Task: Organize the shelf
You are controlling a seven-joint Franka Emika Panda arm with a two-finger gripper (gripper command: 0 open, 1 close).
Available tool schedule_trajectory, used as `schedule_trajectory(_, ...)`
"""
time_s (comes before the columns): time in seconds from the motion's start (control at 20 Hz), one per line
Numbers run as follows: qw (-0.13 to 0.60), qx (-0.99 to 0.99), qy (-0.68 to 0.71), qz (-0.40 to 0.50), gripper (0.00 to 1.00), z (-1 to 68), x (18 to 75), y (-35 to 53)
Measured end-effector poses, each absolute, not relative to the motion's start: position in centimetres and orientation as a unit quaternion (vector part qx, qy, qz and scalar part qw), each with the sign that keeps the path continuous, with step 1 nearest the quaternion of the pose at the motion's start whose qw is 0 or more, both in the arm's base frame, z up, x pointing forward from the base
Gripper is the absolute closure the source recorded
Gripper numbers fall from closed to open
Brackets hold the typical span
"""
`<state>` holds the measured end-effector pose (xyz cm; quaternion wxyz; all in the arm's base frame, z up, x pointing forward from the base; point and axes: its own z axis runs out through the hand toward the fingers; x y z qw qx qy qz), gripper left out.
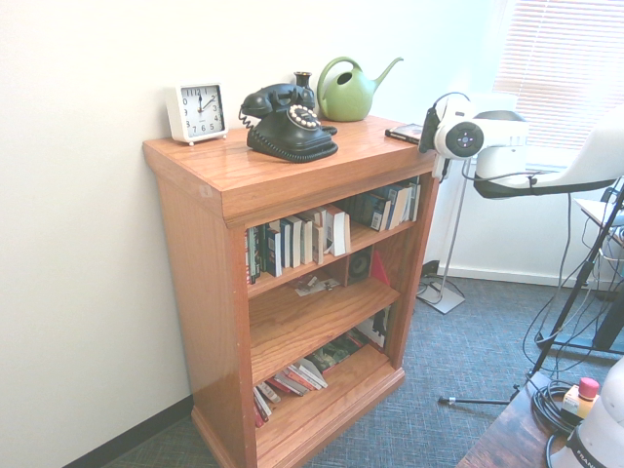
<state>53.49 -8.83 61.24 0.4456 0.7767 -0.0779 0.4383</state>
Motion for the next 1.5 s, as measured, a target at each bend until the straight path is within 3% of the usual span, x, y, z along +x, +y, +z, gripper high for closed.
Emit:
schedule_trajectory(0.3,0.450,0.777,-0.081,0.433,0.00,61.0,54.1,-9.8)
schedule_trajectory(0.35,0.451,0.777,-0.082,0.431,1.00,60.9,54.1,-10.0)
schedule_trajectory(1.5,0.450,0.776,-0.069,0.437,1.00,60.8,55.2,-9.4)
